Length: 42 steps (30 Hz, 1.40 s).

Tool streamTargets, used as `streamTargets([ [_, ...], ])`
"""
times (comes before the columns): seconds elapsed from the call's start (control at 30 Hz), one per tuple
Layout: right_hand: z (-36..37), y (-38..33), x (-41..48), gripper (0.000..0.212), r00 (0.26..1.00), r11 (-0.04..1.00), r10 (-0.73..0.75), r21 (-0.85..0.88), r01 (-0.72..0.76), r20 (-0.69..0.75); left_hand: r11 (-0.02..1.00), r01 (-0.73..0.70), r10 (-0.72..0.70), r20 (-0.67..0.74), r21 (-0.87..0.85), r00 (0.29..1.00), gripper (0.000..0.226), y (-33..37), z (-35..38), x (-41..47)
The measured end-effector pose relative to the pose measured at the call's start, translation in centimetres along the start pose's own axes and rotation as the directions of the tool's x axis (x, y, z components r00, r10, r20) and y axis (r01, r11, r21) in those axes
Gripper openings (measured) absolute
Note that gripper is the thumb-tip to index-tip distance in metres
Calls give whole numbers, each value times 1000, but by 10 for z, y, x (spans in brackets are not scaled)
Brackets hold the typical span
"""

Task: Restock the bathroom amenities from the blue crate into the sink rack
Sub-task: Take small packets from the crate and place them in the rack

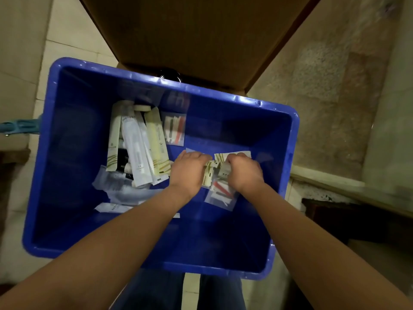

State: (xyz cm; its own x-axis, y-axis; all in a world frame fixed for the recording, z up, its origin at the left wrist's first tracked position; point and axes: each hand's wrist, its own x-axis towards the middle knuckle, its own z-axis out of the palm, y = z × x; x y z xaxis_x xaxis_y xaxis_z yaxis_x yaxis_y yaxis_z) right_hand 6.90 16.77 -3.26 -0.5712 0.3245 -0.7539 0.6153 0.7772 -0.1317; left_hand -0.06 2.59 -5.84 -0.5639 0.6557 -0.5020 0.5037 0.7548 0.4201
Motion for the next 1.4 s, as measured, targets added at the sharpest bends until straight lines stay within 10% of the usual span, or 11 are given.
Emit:
streamTargets([
  [0.7, -101, -24, -114, 34, 958, 717, 184, 697, 22, -219, 705, 234, -308, 8, -669, 951, 30, 38, -108, -68],
  [1.4, -112, 44, -262, 16, 868, 317, 418, 939, 135, -266, 882, 20, 70, 174, -470, 982, 16, 161, -171, -103],
])
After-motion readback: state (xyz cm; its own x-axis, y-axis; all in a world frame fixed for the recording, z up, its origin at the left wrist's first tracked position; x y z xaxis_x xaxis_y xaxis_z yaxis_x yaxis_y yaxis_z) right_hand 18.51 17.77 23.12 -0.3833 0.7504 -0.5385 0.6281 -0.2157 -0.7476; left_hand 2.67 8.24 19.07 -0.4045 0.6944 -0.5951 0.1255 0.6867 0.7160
